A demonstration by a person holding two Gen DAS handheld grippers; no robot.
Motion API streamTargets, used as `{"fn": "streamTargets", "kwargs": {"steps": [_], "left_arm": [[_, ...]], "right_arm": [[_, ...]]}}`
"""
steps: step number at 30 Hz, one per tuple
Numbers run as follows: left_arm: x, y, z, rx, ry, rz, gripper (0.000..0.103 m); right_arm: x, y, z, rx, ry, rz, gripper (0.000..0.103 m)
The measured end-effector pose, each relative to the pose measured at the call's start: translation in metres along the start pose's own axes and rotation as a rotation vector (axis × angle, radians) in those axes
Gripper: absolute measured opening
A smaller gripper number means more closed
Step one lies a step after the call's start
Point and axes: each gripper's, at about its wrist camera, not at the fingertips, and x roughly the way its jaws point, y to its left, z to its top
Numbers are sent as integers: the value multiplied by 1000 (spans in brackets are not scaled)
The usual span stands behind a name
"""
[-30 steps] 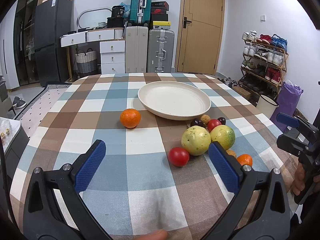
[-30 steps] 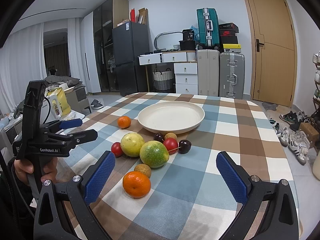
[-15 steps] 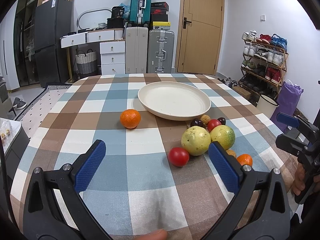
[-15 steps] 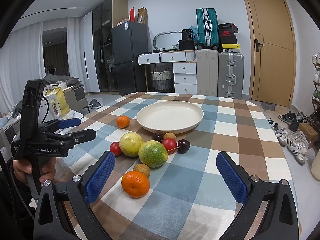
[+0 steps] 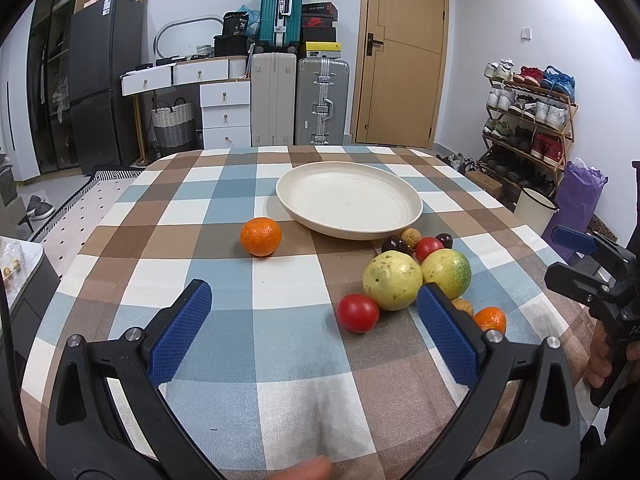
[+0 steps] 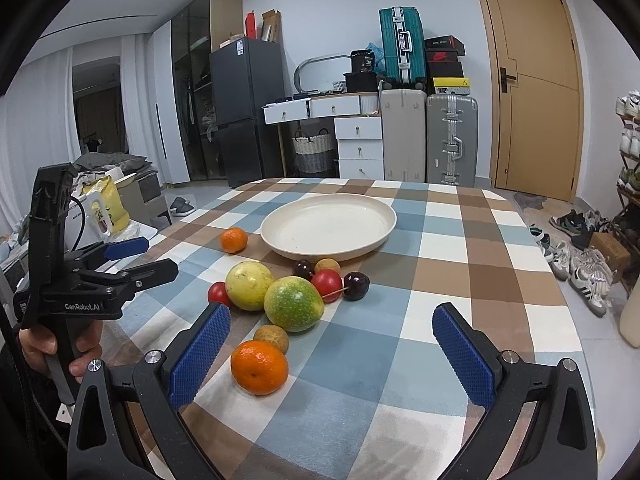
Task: Organize fruits
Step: 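Move the left tool to the red tomato while the right tool moves to the mandarin orange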
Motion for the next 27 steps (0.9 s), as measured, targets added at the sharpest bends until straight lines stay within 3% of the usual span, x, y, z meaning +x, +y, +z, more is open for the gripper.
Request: {"fn": "streamTargets", "kwargs": {"steps": [7, 16, 27], "left_arm": [[3, -16, -3, 7, 35, -7, 102], [15, -20, -2, 29, 114, -28, 102], [39, -28, 2, 73, 189, -45, 102]], "right_arm": [[9, 2, 1, -6, 78, -22, 103], [31, 9, -3, 18, 222, 25, 103], [43, 22, -5, -4, 287, 66, 97]]}}
